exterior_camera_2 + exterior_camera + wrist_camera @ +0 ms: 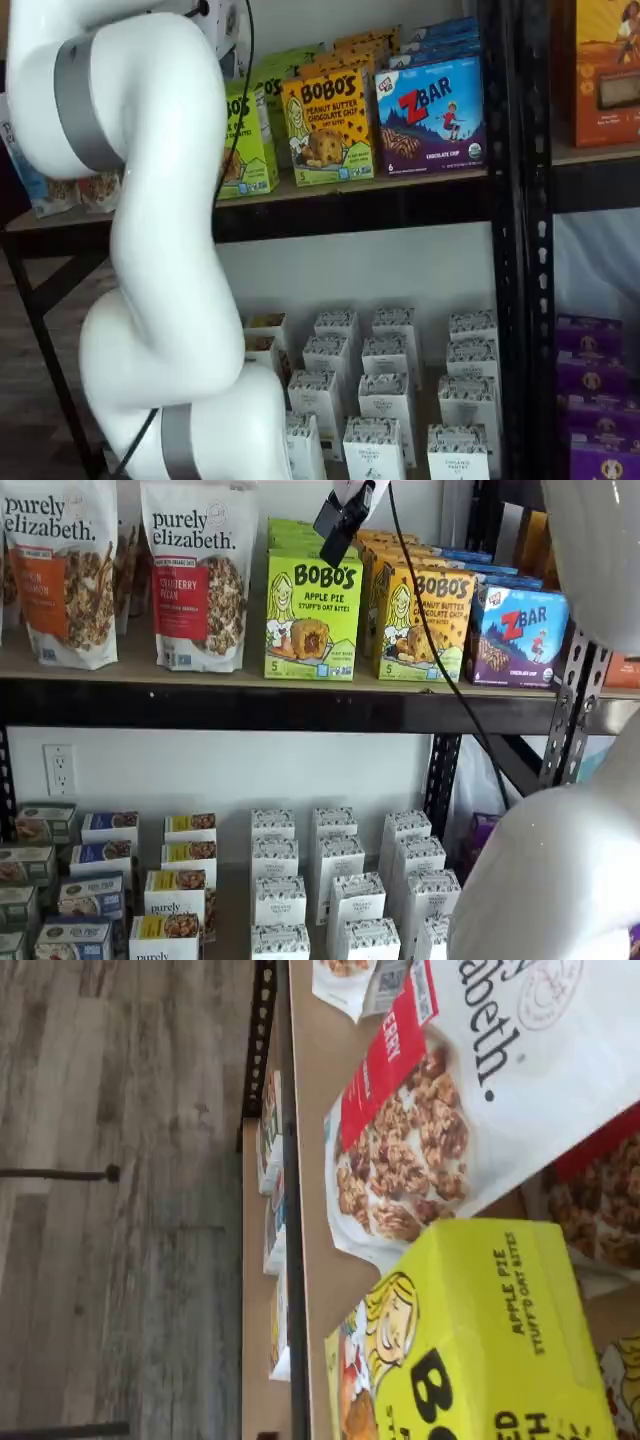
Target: Pick the green box on the top shelf, the fourth from the left
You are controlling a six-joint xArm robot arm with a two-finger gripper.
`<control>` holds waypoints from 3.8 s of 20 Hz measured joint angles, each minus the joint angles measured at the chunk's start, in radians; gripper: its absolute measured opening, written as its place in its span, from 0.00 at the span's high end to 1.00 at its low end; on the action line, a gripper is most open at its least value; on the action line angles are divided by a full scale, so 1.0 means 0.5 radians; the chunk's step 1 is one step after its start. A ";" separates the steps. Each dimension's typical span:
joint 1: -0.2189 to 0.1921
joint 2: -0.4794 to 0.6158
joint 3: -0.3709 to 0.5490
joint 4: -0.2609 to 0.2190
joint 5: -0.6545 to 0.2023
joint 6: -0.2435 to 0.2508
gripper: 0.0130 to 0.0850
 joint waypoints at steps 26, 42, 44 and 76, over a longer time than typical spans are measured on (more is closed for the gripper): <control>-0.067 0.208 -0.160 -0.224 0.082 -0.108 0.00; -0.034 0.355 -0.294 -0.314 0.177 -0.090 0.00; -0.034 0.359 -0.296 -0.318 0.178 -0.091 0.00; -0.009 0.333 -0.305 -0.322 0.242 -0.059 0.50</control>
